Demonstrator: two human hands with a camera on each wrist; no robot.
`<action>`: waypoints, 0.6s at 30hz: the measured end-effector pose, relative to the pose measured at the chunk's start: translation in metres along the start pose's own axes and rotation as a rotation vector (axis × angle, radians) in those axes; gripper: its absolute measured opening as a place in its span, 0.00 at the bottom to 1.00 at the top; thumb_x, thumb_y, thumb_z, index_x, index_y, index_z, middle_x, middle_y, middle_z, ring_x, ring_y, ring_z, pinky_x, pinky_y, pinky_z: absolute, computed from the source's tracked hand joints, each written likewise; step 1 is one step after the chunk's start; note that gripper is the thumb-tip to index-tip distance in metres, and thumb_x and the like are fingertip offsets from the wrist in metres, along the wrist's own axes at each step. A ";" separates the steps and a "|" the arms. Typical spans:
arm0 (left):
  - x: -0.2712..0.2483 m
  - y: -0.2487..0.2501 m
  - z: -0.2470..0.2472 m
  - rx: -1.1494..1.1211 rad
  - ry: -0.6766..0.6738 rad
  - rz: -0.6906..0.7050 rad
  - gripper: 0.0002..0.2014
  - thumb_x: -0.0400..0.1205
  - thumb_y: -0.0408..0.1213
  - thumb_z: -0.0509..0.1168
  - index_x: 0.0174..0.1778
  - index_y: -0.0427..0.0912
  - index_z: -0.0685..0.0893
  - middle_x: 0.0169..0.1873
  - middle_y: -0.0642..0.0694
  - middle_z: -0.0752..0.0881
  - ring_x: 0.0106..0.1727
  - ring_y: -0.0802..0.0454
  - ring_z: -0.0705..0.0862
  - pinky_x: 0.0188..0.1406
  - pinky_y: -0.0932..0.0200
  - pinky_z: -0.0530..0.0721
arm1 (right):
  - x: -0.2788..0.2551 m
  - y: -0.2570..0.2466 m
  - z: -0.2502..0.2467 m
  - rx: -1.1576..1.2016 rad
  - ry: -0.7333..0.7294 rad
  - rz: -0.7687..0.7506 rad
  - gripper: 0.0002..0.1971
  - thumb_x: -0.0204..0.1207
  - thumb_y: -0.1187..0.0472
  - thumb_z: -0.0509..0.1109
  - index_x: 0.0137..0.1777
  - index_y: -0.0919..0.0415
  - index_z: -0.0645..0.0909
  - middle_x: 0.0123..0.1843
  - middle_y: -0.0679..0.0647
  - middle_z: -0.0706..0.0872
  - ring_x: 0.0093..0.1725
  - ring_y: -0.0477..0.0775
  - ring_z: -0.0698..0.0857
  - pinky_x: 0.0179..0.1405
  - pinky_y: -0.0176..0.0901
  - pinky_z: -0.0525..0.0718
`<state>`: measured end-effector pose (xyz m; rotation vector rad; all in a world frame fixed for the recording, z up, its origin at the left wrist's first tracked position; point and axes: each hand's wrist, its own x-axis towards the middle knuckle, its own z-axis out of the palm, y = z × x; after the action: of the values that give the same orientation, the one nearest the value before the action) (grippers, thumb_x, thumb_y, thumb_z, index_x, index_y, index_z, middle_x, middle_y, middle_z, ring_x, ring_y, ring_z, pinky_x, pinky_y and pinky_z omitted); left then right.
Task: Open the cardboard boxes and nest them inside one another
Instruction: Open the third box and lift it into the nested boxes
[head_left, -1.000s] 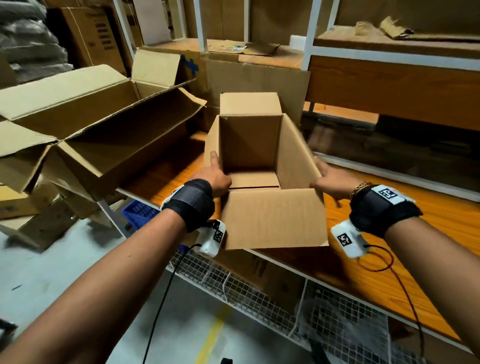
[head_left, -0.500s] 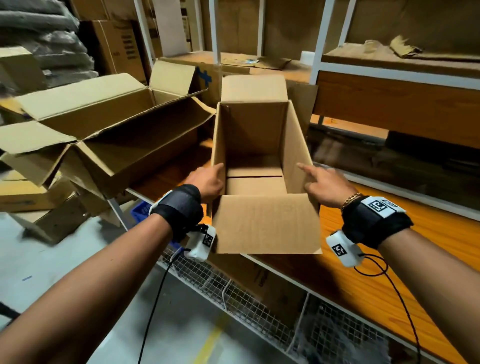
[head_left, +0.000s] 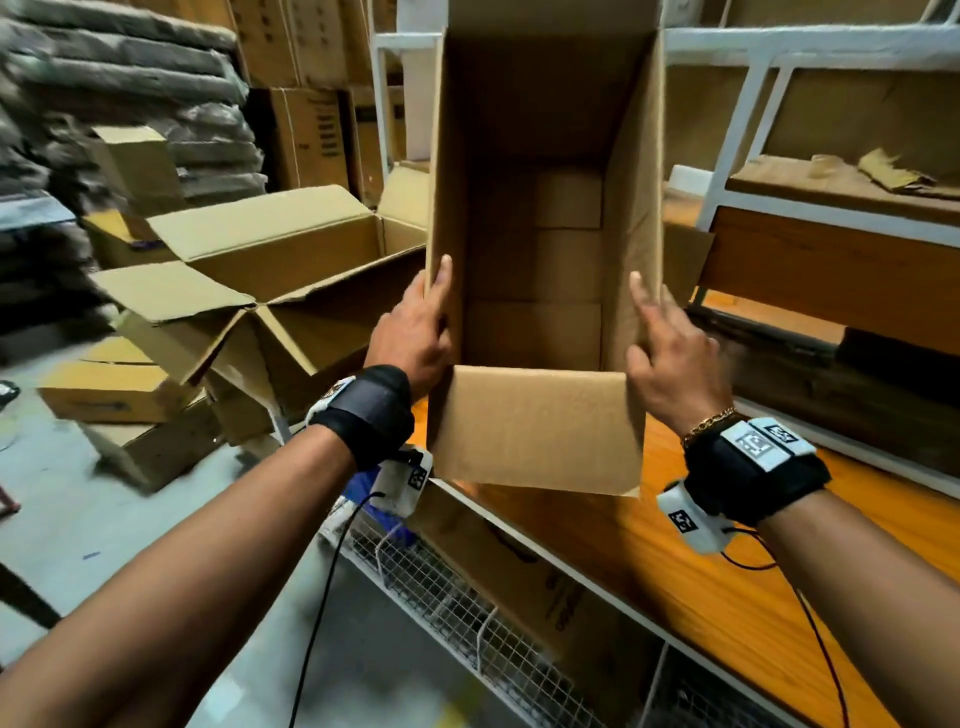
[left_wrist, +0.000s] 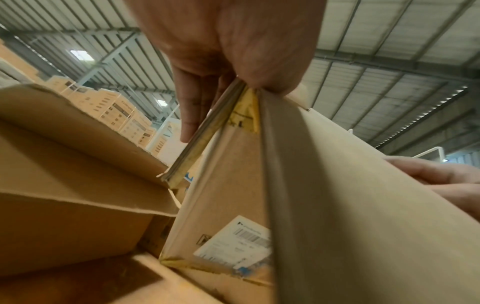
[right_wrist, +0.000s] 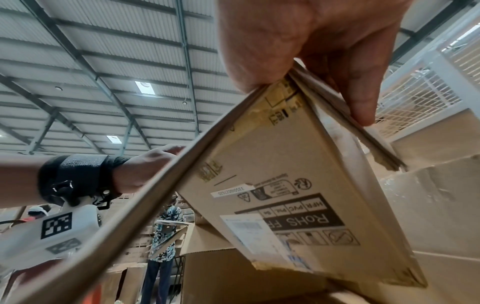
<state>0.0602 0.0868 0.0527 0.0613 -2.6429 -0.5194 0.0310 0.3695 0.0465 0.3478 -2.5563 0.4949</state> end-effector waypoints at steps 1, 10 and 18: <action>0.004 -0.006 -0.008 0.007 0.024 0.005 0.42 0.82 0.31 0.62 0.86 0.56 0.45 0.82 0.38 0.61 0.69 0.36 0.78 0.70 0.40 0.76 | 0.004 -0.010 0.001 0.003 0.028 -0.003 0.38 0.81 0.57 0.62 0.87 0.38 0.49 0.86 0.61 0.63 0.58 0.67 0.86 0.48 0.53 0.87; 0.054 -0.089 -0.092 0.018 0.168 0.126 0.44 0.80 0.29 0.64 0.86 0.55 0.44 0.80 0.39 0.64 0.62 0.38 0.82 0.64 0.47 0.80 | 0.048 -0.128 0.015 0.019 0.181 0.023 0.40 0.79 0.59 0.62 0.87 0.38 0.48 0.87 0.59 0.60 0.60 0.74 0.84 0.52 0.59 0.86; 0.094 -0.159 -0.146 0.068 0.251 0.126 0.45 0.79 0.25 0.62 0.86 0.56 0.44 0.85 0.37 0.54 0.73 0.36 0.76 0.72 0.49 0.74 | 0.091 -0.207 0.039 0.070 0.236 -0.002 0.43 0.76 0.61 0.63 0.87 0.37 0.47 0.88 0.56 0.59 0.64 0.75 0.83 0.60 0.62 0.82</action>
<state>0.0326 -0.1236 0.1543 -0.0181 -2.4001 -0.3548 0.0067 0.1538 0.1207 0.2983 -2.3148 0.5893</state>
